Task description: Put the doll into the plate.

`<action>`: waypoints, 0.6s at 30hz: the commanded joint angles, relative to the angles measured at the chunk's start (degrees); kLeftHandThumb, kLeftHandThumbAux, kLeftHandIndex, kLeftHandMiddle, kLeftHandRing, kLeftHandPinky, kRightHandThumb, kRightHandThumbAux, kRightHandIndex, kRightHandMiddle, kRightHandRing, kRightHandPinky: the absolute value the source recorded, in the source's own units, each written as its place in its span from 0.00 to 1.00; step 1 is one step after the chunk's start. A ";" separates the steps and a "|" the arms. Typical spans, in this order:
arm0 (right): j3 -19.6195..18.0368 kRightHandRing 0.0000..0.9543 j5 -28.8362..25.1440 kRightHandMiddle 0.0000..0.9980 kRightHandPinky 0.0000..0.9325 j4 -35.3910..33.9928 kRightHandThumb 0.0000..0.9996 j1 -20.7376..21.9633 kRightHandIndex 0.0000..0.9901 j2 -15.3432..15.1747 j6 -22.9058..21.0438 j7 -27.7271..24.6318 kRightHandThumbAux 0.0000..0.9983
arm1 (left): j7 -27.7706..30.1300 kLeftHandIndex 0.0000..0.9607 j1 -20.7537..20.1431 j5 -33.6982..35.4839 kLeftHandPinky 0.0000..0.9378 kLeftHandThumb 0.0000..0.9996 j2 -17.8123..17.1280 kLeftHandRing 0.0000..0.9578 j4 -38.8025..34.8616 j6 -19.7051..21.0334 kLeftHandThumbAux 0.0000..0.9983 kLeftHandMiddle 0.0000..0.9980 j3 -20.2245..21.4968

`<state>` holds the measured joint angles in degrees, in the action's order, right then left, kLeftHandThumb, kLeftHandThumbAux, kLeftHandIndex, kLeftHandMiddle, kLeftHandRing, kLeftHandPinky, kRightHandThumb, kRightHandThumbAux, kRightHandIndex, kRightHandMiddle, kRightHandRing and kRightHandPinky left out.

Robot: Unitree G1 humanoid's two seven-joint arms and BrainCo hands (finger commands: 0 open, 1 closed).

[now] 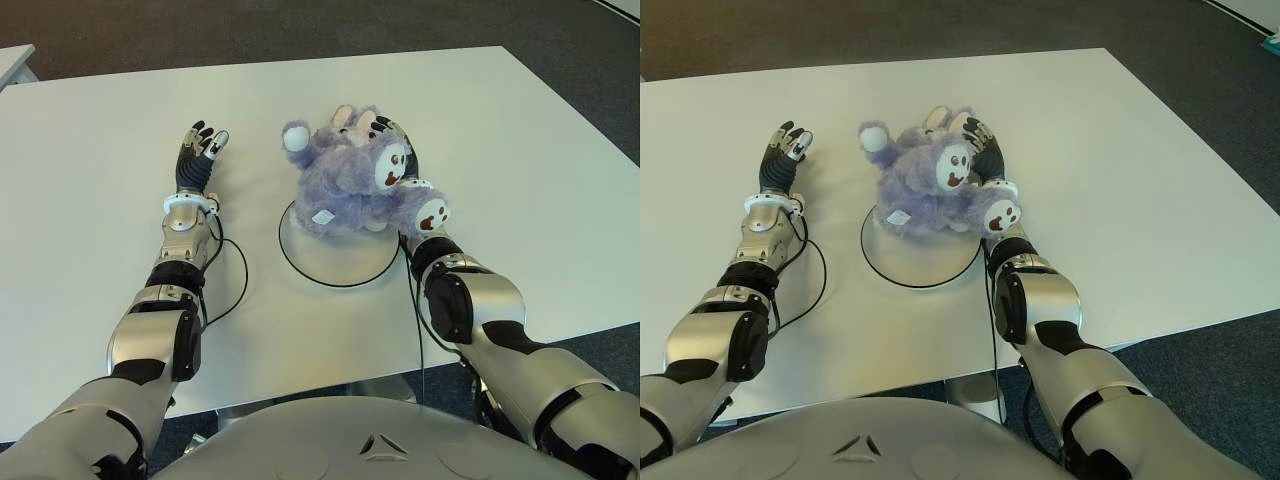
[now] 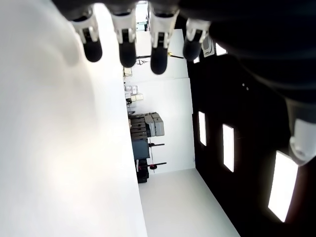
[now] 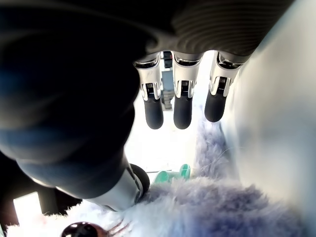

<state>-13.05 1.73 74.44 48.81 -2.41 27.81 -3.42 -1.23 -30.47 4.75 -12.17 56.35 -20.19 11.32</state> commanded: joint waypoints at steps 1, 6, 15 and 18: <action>-0.27 0.13 -0.71 0.15 0.15 1.18 0.55 -1.42 0.14 0.66 -0.53 0.14 0.87 | 1.19 0.07 6.12 0.97 0.03 0.00 2.70 0.09 6.51 5.37 0.49 0.13 0.48; -0.29 0.13 -0.70 0.15 0.15 1.16 0.55 -1.50 0.14 0.66 -0.49 0.15 0.87 | 1.42 0.09 5.91 1.21 0.03 0.00 2.70 0.10 7.08 5.46 0.48 0.13 0.82; -0.42 0.13 -0.75 0.15 0.15 1.13 0.55 -1.63 0.14 0.70 -0.49 0.25 0.87 | 1.50 0.09 5.56 1.34 0.02 0.00 2.63 0.11 8.07 5.63 0.48 0.15 1.29; -0.49 0.13 -0.74 0.14 0.15 1.13 0.55 -1.69 0.14 0.72 -0.52 0.36 0.87 | 1.35 0.09 5.38 1.44 0.02 0.00 2.61 0.11 8.51 5.64 0.48 0.15 1.49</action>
<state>-13.37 1.72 74.47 48.67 -2.33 27.81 -3.33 -0.72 -31.73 5.77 -12.17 58.67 -19.83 12.69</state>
